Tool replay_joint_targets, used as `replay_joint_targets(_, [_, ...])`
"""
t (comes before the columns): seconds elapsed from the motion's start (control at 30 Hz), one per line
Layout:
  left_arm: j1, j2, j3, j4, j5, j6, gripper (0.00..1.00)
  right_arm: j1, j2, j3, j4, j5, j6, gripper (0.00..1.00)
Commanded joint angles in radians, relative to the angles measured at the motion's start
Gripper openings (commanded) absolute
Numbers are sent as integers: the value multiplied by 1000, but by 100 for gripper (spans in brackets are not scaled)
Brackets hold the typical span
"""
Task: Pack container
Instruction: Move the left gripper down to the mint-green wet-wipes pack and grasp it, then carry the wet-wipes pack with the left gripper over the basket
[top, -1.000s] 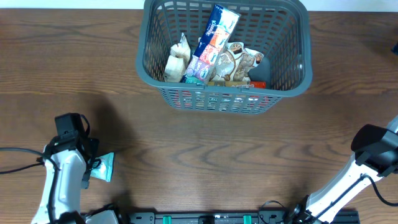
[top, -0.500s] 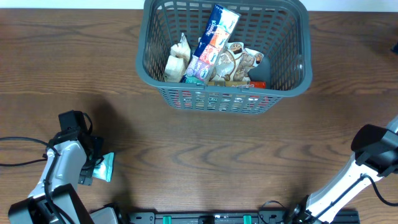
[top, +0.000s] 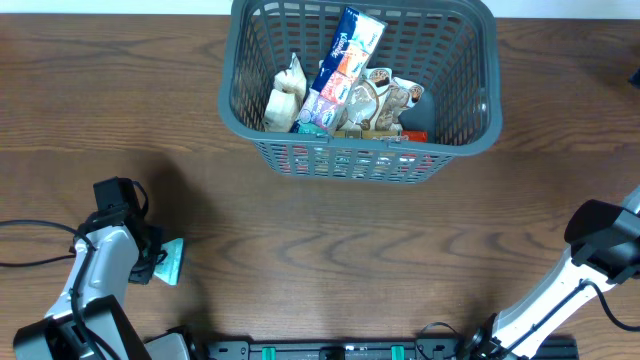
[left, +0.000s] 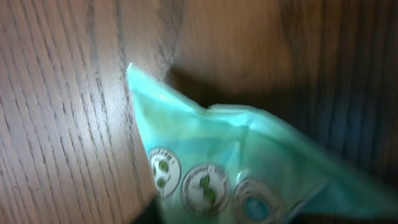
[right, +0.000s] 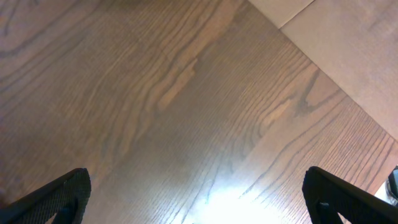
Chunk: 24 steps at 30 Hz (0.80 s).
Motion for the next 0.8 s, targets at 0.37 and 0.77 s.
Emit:
replay_joint_targets(0.37, [-6, -201, 111, -77, 23, 77, 6, -2, -3, -3, -1, 7, 13, 99])
replay_joint_targets(0.77, [-163, -396, 682, -62, 98, 209, 6, -2, -3, -3, -1, 7, 13, 99])
